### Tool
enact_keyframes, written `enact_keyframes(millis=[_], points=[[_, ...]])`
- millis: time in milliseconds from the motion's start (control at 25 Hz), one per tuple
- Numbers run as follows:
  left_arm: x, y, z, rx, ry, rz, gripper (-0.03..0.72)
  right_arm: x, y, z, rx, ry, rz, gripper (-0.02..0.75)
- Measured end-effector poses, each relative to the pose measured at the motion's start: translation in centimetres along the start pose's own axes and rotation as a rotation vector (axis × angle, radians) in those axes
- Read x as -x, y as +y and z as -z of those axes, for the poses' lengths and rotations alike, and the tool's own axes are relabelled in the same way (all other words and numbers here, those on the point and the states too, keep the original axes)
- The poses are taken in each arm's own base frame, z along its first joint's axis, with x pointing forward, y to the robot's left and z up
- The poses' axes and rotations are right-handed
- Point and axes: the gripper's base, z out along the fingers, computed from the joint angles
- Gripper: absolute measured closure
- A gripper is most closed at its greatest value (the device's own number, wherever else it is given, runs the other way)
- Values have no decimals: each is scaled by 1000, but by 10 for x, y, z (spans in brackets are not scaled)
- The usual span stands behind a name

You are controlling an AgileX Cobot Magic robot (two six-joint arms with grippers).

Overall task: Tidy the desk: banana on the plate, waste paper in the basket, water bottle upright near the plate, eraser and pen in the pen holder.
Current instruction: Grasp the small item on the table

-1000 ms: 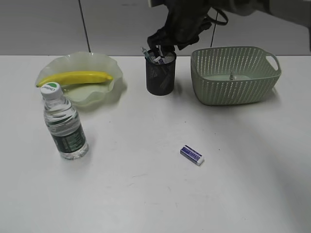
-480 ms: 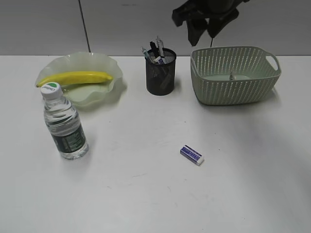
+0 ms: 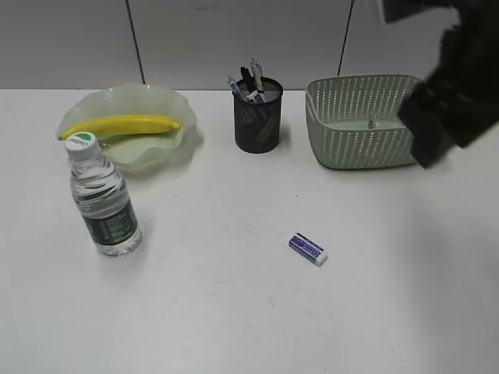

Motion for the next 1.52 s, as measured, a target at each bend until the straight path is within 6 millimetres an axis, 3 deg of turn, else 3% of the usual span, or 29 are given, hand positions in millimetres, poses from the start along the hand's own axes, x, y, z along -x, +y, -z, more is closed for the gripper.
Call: enact_keyframes(millis=[280,560,840,1120,1280,1520], points=[[0,0,0,0,0,0,426,-125,-2,5,19,31,-3,335],[0,0,0,0,0,0,426,-227,-2,9,45,-103,-21,335],[0,0,0,1,0,-1,426,-277,-6,45,59,-597,-45,354],[8,-2,-14,-16,89,8,426,-320,-9,54,38,-853,-39,355],[31,-6,-41,-43,180,28,426,-321,-9,55,35,-864,-35,355],[81,-17,-118,-133,239,75,426,-321,-9,55,35,-864,-35,355]])
